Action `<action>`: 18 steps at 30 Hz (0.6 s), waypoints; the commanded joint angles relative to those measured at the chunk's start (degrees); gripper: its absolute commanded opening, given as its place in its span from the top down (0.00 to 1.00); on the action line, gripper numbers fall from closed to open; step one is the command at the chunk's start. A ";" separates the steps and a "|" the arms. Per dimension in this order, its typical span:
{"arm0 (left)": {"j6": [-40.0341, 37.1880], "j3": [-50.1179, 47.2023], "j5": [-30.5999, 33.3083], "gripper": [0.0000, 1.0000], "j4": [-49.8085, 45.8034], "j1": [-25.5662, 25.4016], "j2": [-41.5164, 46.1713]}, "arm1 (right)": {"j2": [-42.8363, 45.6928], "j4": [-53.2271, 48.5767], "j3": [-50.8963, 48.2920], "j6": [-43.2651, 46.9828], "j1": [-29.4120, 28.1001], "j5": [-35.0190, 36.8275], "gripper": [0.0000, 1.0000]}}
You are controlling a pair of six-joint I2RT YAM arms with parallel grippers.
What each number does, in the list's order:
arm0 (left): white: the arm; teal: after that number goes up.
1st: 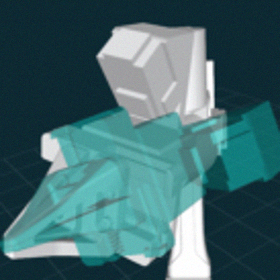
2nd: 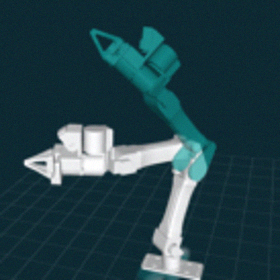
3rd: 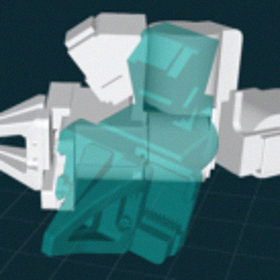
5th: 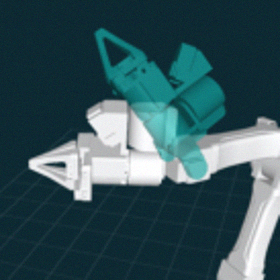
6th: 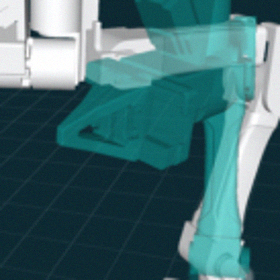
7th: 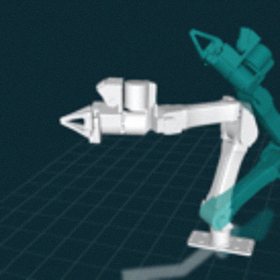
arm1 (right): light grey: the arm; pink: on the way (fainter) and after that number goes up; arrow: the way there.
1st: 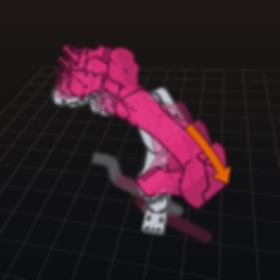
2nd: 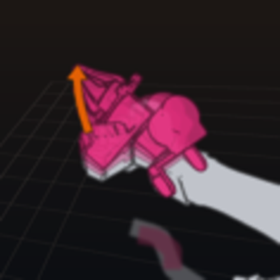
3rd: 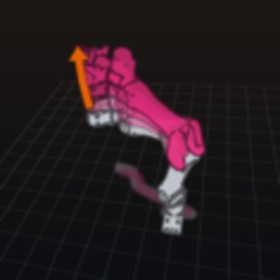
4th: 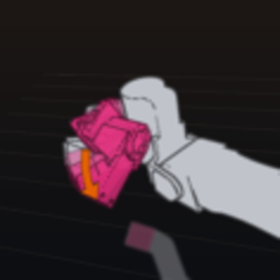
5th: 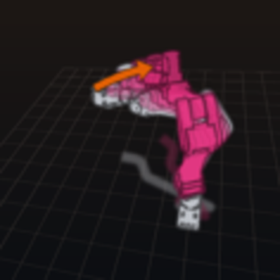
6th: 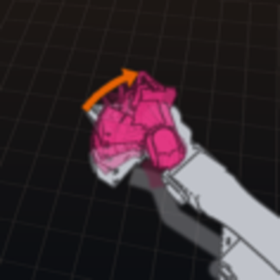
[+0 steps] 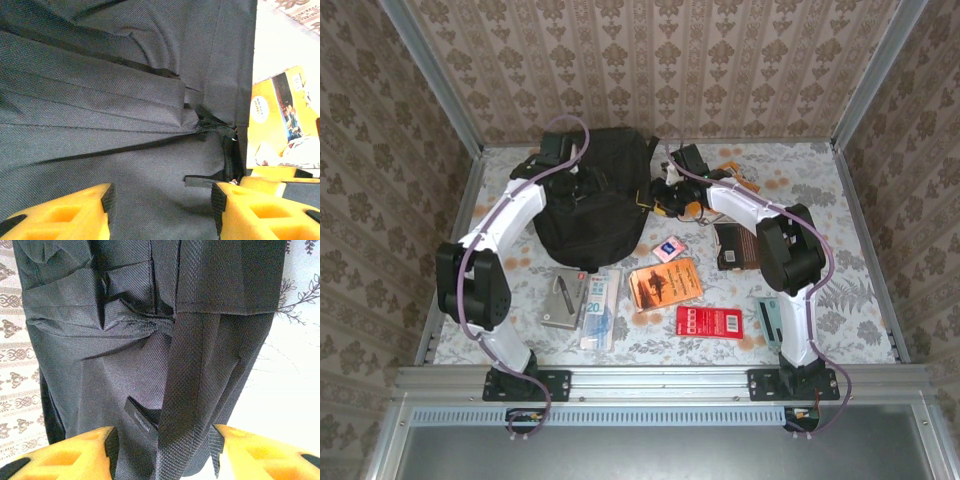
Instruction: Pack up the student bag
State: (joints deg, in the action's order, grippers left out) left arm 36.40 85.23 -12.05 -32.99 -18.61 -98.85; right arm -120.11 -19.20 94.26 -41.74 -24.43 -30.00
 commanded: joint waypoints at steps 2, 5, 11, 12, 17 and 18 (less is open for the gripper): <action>0.51 0.57 -0.08 0.44 -0.98 -0.77 -1.13 | -0.75 -3.55 0.92 1.13 -0.71 2.04 0.50; 0.64 0.61 -0.01 0.44 -0.93 -1.24 -1.67 | -0.57 -3.05 0.27 0.87 -0.71 1.92 0.56; 1.29 0.29 -0.49 0.44 -0.51 -2.89 -3.21 | 1.08 0.26 -1.49 -0.72 -0.80 1.28 0.76; 1.45 0.21 -0.72 0.44 -0.41 -2.95 -3.40 | 1.54 1.17 -2.04 -1.01 -0.80 1.06 0.81; 2.81 -0.18 -1.95 0.44 0.48 -3.10 -4.49 | 2.97 6.54 -5.01 -2.94 -0.80 -1.64 0.98; 3.29 -0.24 -2.44 0.44 0.77 -3.03 -4.66 | 3.12 7.97 -5.78 -3.61 -0.80 -2.34 0.99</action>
State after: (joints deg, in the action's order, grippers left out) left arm 37.80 85.21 -12.93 -32.93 -21.78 -102.87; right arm -119.74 -15.77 90.26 -43.66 -25.02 -29.39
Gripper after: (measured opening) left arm 0.562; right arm 0.064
